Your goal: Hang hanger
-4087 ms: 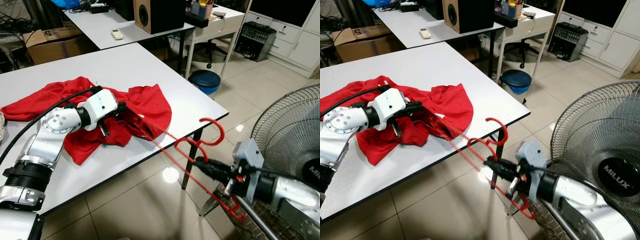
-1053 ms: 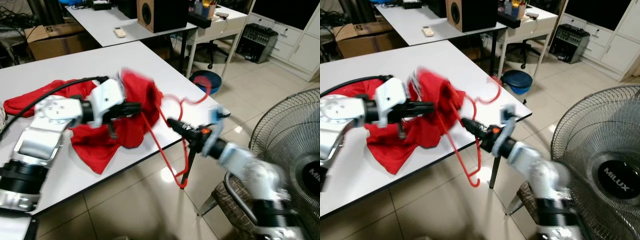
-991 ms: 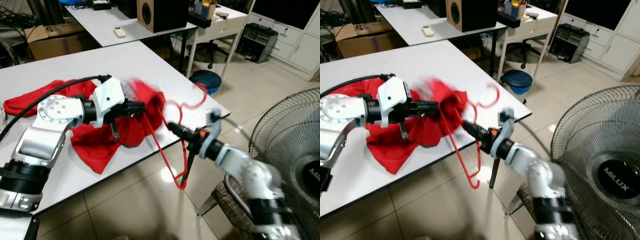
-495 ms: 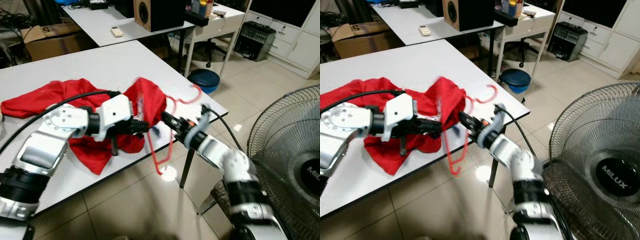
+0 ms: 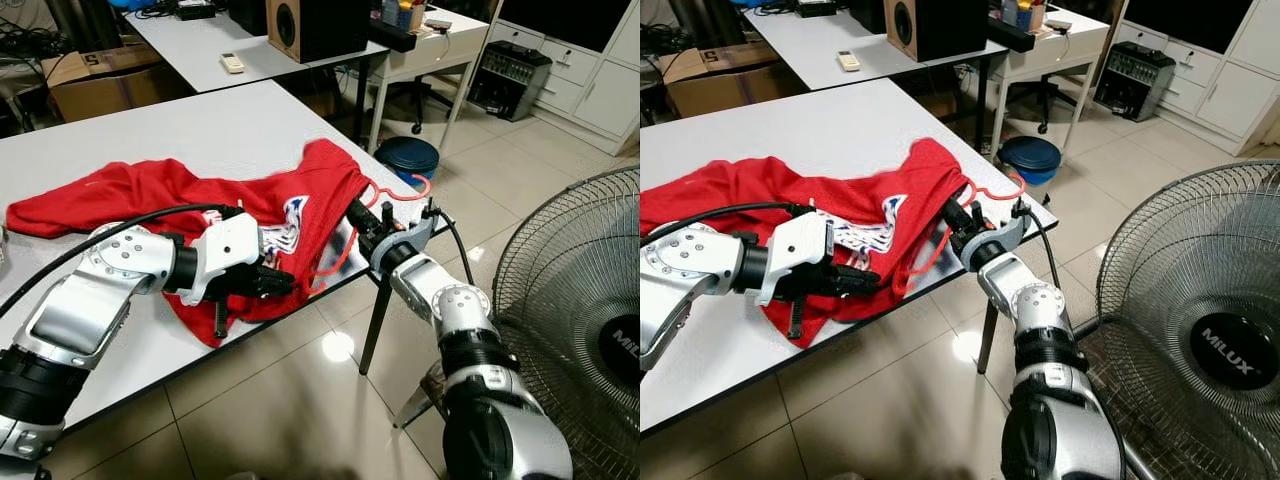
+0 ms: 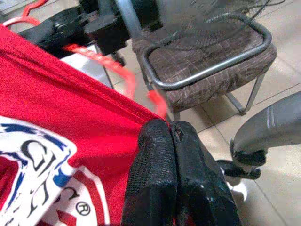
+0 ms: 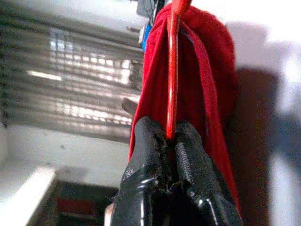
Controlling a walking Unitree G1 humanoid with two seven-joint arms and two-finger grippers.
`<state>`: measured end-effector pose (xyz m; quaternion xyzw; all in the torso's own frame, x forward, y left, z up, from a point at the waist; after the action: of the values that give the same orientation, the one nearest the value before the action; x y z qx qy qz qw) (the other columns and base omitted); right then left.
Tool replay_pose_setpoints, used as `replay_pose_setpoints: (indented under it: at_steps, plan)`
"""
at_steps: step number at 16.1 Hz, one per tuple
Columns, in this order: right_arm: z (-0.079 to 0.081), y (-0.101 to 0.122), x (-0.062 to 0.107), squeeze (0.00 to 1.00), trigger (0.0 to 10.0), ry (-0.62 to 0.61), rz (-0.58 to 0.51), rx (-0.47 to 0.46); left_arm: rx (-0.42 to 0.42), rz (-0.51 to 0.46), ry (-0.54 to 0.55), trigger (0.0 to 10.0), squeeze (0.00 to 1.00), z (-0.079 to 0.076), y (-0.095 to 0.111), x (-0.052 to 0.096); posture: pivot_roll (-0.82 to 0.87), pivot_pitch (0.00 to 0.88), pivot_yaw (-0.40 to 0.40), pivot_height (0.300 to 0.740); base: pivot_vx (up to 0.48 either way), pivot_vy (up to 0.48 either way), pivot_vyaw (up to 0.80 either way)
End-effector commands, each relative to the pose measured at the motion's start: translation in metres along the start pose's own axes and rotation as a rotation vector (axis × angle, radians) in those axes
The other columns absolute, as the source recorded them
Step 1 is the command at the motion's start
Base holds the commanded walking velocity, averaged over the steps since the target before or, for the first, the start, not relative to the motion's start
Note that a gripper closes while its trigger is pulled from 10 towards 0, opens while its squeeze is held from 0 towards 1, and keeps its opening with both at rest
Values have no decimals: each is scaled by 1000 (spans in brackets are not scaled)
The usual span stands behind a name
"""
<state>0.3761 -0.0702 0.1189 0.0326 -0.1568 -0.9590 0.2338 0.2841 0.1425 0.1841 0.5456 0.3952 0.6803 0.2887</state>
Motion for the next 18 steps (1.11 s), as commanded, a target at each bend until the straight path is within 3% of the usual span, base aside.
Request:
replay_pose_setpoints:
  at_steps: [1, 2, 5, 10, 12, 15, 18]
  plan:
    - [19, 0, -12, 0, 10000, 47, -53, -65, -8, -9, -41, 0, 0, -5, 5, -1, -70, 0, 4, 740, 0, 0, 0]
    - [23, -1, -16, 0, 10000, 49, -68, -90, -8, -10, -50, 0, 0, -6, 5, -2, -69, 0, 4, 740, 0, 0, 0]
    - [24, -2, -24, 0, 10000, -19, -114, 34, 18, -123, -78, 0, 0, -10, 22, -2, -66, 0, 2, 740, 0, 0, 0]
    - [35, -5, -32, 0, 10000, -15, -131, 58, 37, -253, -89, 0, 0, -10, 42, -7, -65, 0, -3, 740, 0, 0, 0]
    - [46, -19, -36, 0, 10000, 28, -58, 117, 26, -326, 25, 0, 0, 6, 54, -14, -65, 0, -8, 740, 0, 0, 0]
    - [56, -34, -30, 0, 10000, 137, 85, 209, -3, -398, 186, 0, 0, 27, 71, -13, -73, 0, -8, 740, 0, 0, 0]
    - [39, -23, -3, 0, 10000, 120, 164, 284, -28, -510, 323, 0, 0, 43, 97, 2, -84, 0, -13, 740, 0, 0, 0]
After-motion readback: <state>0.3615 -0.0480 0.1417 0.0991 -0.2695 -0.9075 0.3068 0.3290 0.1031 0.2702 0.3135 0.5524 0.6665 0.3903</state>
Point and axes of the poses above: a point about 5 cm out from each wrist's last joint towards the gripper, its own x axis pointing back from the gripper into the wrist, its own y axis along the axis of the wrist's last joint, z = x × y, the point moved 2 cm from there along -x, pointing out of the wrist towards the gripper, and after that the axes turned 10 degrees about x, right-handed, at the moved point
